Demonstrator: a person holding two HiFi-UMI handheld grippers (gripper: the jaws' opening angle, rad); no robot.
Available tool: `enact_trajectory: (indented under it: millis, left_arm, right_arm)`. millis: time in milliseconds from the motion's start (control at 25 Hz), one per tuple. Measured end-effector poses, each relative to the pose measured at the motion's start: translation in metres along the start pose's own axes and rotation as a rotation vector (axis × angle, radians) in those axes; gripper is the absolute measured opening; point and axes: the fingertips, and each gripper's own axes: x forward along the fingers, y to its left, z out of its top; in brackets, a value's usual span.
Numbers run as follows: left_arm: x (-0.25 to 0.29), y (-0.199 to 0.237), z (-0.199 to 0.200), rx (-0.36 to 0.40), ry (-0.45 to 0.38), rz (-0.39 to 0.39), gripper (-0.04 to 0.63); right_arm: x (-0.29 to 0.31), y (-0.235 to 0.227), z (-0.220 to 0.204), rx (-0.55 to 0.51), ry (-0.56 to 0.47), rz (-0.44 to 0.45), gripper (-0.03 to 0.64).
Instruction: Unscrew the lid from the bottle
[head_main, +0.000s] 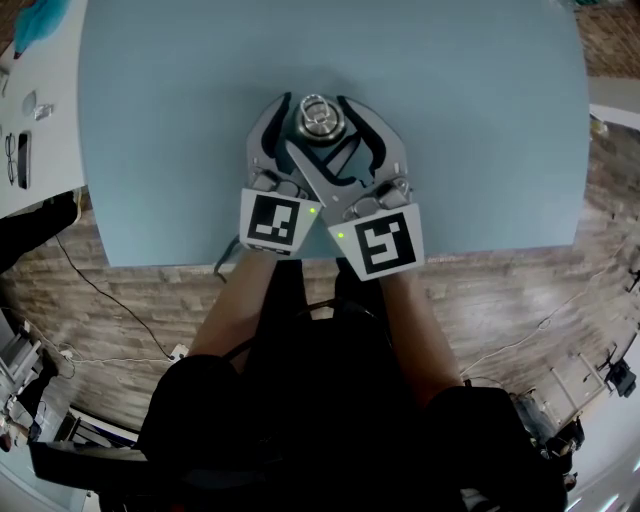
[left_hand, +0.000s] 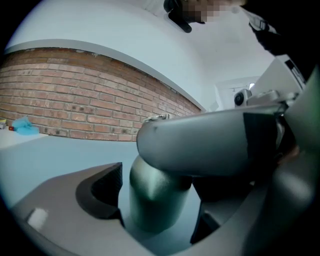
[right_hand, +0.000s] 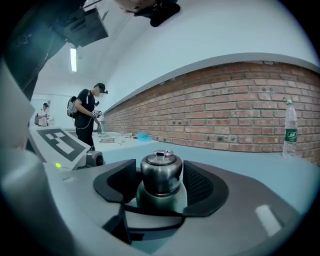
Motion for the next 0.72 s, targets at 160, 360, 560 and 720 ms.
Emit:
enact_trajectory:
  millis: [160,360,560,720]
  left_arm:
    - [0.001,-0.0027,-0.0036,0.017,0.017,-0.008,0.366]
    - [0.0021,-0.0036,0.0003,0.005,0.005,-0.007,0.365]
    - [0.0006,-0.0044,0.0024,0.014,-0.005,-0.026,0.368]
    - [0.0002,-0.0066,0.0023,0.03,0.003,-0.077,0.368]
  right_arm:
    - [0.0025,-0.0014,-0.0006,-0.026,0.012,-0.011,0.252]
    - [0.0009,-0.0043,0.0005,-0.011,-0.001,-0.001,0.261]
    - [-0.0005,-0.0017,0.001,-0.039,-0.007,0.056,0.259]
    - [-0.0016,0.0004,0.0015,-0.048,-0.016,0.132,0.259]
